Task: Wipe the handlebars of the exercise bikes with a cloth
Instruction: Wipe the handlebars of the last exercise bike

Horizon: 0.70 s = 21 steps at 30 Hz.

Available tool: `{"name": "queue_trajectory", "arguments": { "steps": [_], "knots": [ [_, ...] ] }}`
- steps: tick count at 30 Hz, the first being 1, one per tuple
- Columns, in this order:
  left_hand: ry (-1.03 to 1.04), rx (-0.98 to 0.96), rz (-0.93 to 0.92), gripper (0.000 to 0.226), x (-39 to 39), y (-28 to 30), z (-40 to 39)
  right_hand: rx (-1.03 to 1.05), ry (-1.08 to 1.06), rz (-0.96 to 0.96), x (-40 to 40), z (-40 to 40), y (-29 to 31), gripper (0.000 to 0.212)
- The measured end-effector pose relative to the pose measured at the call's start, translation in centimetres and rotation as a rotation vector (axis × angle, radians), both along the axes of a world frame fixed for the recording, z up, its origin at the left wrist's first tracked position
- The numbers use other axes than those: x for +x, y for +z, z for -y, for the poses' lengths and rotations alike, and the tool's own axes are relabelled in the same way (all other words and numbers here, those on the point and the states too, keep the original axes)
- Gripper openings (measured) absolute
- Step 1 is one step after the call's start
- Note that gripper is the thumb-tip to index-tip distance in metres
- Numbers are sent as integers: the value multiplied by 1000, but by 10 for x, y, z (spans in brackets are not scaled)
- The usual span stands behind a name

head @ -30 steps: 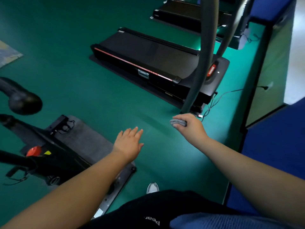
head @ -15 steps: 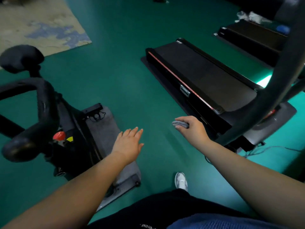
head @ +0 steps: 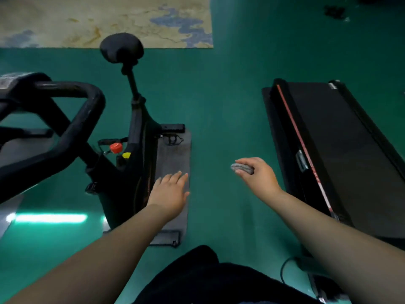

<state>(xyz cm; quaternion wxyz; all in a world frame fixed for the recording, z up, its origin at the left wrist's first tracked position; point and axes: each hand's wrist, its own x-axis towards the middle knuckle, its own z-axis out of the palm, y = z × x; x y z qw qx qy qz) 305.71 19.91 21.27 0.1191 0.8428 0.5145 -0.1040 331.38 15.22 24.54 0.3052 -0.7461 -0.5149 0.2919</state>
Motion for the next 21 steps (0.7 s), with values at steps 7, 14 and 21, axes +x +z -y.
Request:
{"name": "queue_trajectory", "arguments": {
  "steps": [7, 14, 21],
  "knots": [
    [146, 5, -46, 61, -10, -7, -39, -14, 212, 14, -11, -83, -5, 25],
    [226, 15, -82, 61, -17, -9, -83, -10, 375, 30, -32, -159, -9, 24],
    [414, -8, -77, 60, -29, -10, -92, 2, 615, 63, -56, -219, -12, 25]
  ]
}}
